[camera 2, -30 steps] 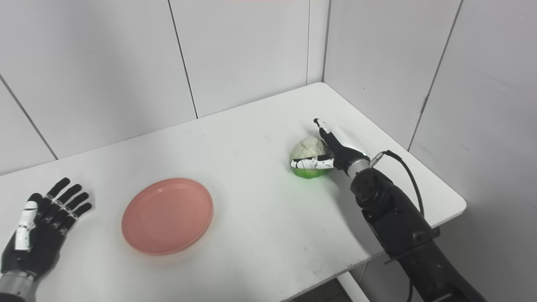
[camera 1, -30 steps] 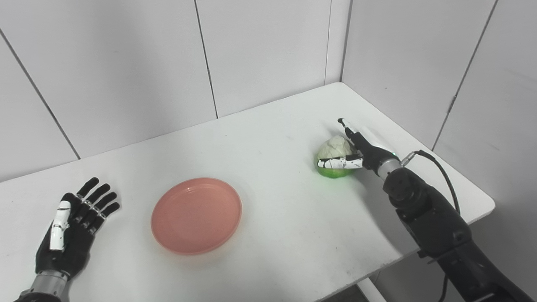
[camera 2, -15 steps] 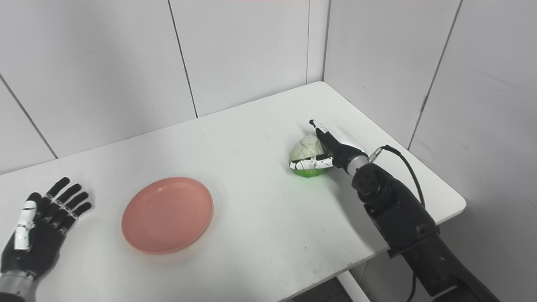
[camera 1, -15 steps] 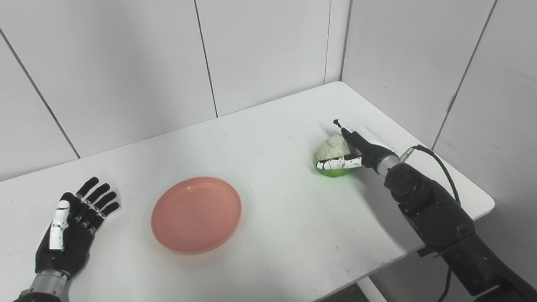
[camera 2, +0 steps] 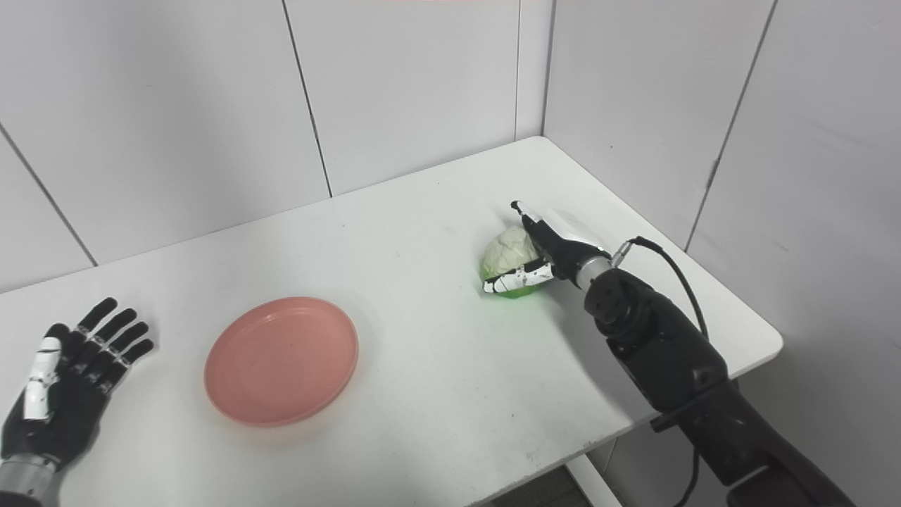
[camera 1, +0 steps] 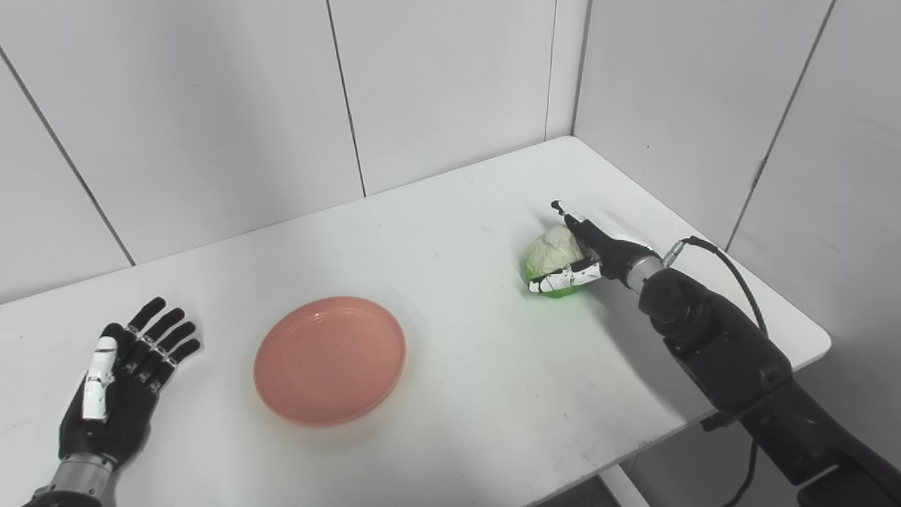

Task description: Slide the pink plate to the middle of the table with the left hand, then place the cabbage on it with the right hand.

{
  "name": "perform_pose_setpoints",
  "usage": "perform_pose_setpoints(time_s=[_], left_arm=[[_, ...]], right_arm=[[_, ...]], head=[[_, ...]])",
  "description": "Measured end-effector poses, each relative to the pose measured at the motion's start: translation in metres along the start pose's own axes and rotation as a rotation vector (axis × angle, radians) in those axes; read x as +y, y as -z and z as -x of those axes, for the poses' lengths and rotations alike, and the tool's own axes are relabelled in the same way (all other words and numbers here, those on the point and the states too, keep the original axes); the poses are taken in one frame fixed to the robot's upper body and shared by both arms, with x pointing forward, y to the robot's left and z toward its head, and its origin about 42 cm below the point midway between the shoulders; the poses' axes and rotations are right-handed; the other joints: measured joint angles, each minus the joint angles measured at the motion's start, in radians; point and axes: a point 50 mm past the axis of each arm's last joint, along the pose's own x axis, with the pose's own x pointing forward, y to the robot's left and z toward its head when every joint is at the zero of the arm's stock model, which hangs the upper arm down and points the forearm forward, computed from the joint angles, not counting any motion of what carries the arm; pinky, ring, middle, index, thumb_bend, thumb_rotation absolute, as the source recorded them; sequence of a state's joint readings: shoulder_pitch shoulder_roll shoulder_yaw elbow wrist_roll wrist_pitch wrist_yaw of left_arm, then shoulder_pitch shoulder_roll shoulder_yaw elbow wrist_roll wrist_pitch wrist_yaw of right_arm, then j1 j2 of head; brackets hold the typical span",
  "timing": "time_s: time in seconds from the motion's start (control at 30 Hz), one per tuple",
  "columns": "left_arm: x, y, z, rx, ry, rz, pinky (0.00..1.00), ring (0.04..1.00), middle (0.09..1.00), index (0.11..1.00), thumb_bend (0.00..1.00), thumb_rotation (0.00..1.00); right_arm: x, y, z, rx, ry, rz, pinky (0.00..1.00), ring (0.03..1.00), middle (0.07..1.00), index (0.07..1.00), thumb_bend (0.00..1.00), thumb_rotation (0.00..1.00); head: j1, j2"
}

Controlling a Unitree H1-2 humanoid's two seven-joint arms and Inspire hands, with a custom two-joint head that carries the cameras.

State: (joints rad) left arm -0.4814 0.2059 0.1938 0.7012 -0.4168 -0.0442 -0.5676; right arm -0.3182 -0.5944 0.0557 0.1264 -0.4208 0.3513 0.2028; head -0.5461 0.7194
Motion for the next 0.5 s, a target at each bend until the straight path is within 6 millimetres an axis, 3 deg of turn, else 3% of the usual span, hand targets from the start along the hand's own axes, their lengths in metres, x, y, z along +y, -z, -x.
perform_pose_setpoints(time_s=[0.17, 0.27, 0.37, 0.43, 0.5], left_arm=[[0.0, 0.0, 0.0, 0.0, 0.001, 0.0, 0.77, 0.791, 0.802, 0.801, 0.51, 0.83], [-0.0001, 0.0, -0.0001, 0.0, 0.001, 0.0, 0.77, 0.793, 0.803, 0.804, 0.51, 0.83], [-0.0001, 0.0001, 0.0, 0.0, 0.001, 0.0, 0.78, 0.8, 0.809, 0.809, 0.51, 0.83], [-0.0001, 0.0001, 0.0, 0.0, 0.002, 0.001, 0.78, 0.8, 0.809, 0.809, 0.51, 0.82], [-0.0001, 0.0, 0.0, 0.0, 0.002, 0.001, 0.78, 0.8, 0.811, 0.811, 0.51, 0.82]], right_arm=[[-0.0009, 0.0, 0.0002, -0.005, 0.032, -0.028, 0.74, 0.743, 0.759, 0.777, 1.0, 0.19], [-0.0004, 0.0015, 0.0004, -0.007, 0.053, -0.039, 0.6, 0.616, 0.648, 0.665, 0.95, 0.09], [0.0012, 0.0019, 0.0012, -0.01, 0.08, -0.047, 0.6, 0.552, 0.515, 0.506, 0.58, 0.08], [0.0023, 0.002, 0.0016, -0.011, 0.092, -0.05, 0.65, 0.55, 0.483, 0.499, 0.55, 0.03], [0.0033, 0.0023, 0.0018, -0.014, 0.097, -0.052, 0.57, 0.484, 0.462, 0.507, 0.53, 0.01]], head=[[0.002, 0.002], [0.005, 0.002], [0.006, 0.002], [0.006, 0.002], [0.006, 0.002]])
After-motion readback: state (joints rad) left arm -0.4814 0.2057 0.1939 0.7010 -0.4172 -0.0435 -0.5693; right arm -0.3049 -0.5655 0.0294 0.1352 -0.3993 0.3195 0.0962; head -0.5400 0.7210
